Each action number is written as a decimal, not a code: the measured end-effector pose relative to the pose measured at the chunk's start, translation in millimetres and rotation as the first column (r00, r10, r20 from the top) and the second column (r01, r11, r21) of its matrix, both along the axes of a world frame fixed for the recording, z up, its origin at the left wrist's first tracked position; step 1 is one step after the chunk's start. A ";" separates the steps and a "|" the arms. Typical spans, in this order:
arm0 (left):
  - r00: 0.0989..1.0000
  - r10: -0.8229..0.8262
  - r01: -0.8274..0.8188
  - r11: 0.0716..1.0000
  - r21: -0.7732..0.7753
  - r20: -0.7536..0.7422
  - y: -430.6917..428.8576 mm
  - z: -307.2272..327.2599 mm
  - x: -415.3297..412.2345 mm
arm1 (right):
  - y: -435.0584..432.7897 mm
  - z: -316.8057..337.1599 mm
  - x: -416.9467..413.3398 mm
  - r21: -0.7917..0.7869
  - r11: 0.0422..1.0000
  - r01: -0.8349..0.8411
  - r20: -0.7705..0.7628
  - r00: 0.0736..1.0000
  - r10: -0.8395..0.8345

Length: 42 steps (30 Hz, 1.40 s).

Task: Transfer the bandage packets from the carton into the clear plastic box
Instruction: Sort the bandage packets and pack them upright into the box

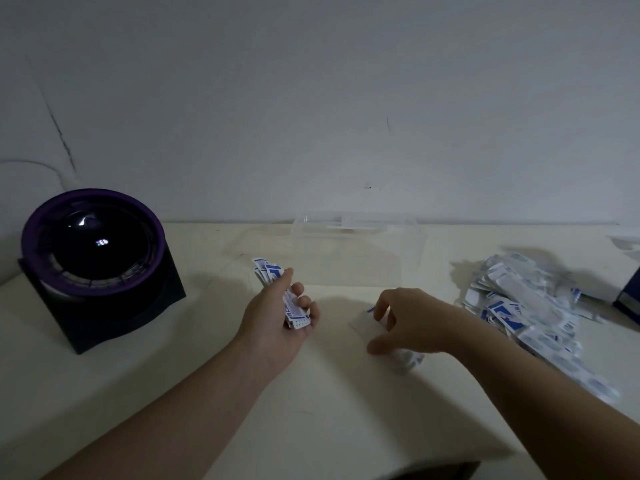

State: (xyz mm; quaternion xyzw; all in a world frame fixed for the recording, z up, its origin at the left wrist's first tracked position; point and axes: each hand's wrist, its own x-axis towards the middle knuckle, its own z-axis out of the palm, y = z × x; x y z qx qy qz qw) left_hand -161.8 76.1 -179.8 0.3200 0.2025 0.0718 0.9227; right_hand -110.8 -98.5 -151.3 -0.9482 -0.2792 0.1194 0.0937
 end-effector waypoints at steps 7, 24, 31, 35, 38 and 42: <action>1.000 -0.027 0.027 1.000 0.010 0.007 -2.6 -1.7 -4.1 | -6.3 -3.5 12.7 0.110 0.993 0.042 -0.077 0.996 -0.034; 0.874 -0.485 0.485 0.874 -0.008 -0.021 -20.1 6.6 -17.4 | 14.3 -23.6 -5.0 0.496 0.745 -0.446 0.531 0.835 0.146; 0.875 -0.485 0.482 0.869 0.111 -0.004 -20.7 6.7 -22.2 | 19.6 -28.3 -10.7 0.534 0.740 -0.409 0.401 0.893 0.203; 0.891 -0.452 0.442 0.884 0.153 0.039 -19.6 6.3 -19.9 | 2.5 -12.6 -1.5 0.722 0.664 -0.197 0.184 0.979 0.090; 0.961 -0.275 0.273 0.960 0.066 0.026 -16.0 7.7 -15.3 | -14.1 -3.4 10.6 0.554 0.832 0.022 0.081 0.993 -0.080; 0.987 -0.157 0.157 0.988 0.002 0.033 -11.2 3.7 -10.2 | -22.2 -12.5 8.2 0.079 0.993 0.088 -0.021 0.996 -0.087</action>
